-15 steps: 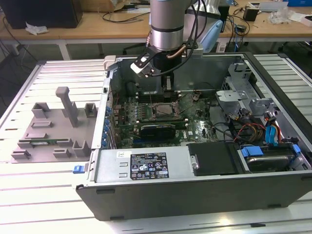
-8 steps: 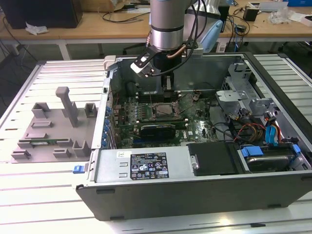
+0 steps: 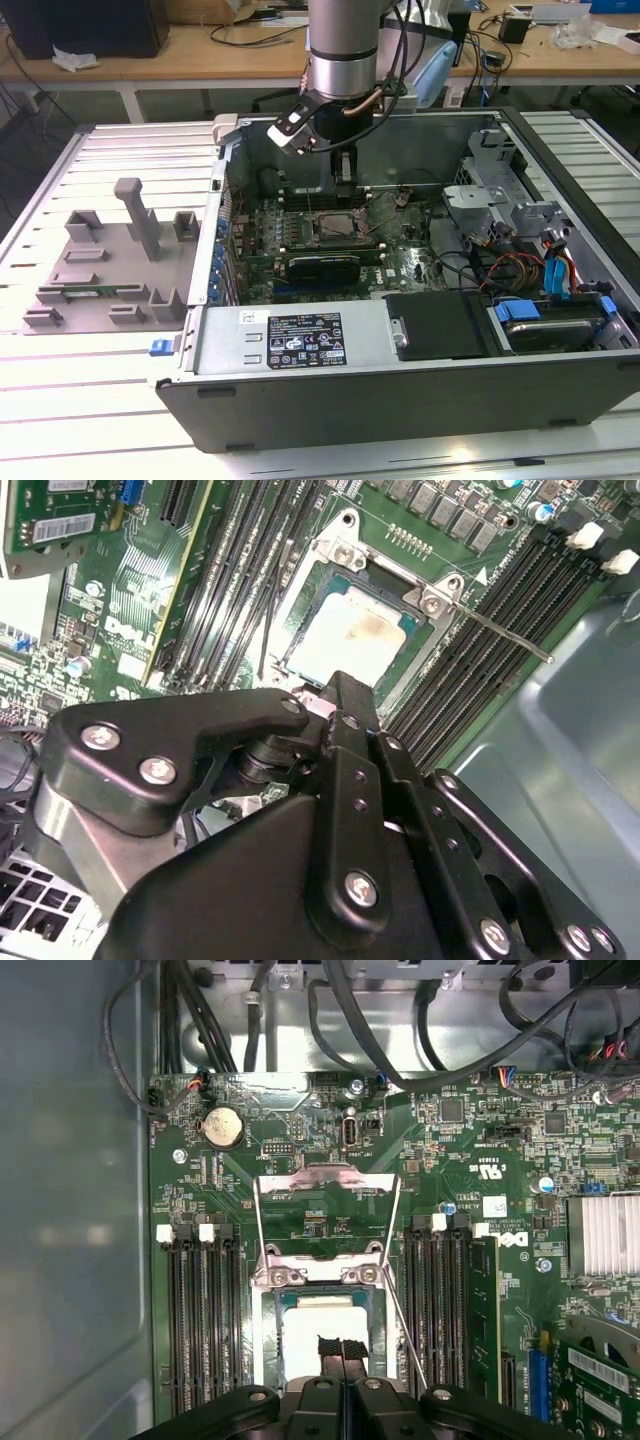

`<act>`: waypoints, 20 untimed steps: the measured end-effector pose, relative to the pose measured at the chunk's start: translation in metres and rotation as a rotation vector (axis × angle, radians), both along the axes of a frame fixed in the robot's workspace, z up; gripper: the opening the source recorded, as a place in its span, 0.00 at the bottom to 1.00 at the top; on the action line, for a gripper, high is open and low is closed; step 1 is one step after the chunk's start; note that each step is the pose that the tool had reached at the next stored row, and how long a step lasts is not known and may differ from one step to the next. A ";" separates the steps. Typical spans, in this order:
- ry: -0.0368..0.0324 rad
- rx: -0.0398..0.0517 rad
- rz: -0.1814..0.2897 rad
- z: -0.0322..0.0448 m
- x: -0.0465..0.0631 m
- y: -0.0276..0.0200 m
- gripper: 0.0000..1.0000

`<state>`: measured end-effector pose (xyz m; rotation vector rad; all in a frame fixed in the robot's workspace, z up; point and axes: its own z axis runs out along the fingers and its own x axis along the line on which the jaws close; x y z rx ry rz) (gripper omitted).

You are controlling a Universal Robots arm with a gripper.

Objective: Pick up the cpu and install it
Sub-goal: 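Close the cpu cover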

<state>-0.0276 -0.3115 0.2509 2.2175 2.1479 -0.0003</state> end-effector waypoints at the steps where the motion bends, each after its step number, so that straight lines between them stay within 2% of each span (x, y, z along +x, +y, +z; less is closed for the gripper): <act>1: 0.0000 0.0000 0.000 0.0018 0.000 0.0000 0.11; 8: 0.0000 0.0001 0.000 0.0123 0.000 0.0000 0.11; 13: 0.0002 -0.0004 0.000 0.0136 0.000 -0.0001 0.11; 17: 0.0001 0.0000 0.000 0.0275 0.000 0.0000 0.11; 20: -0.0001 0.0002 0.000 0.0295 0.000 0.0000 0.11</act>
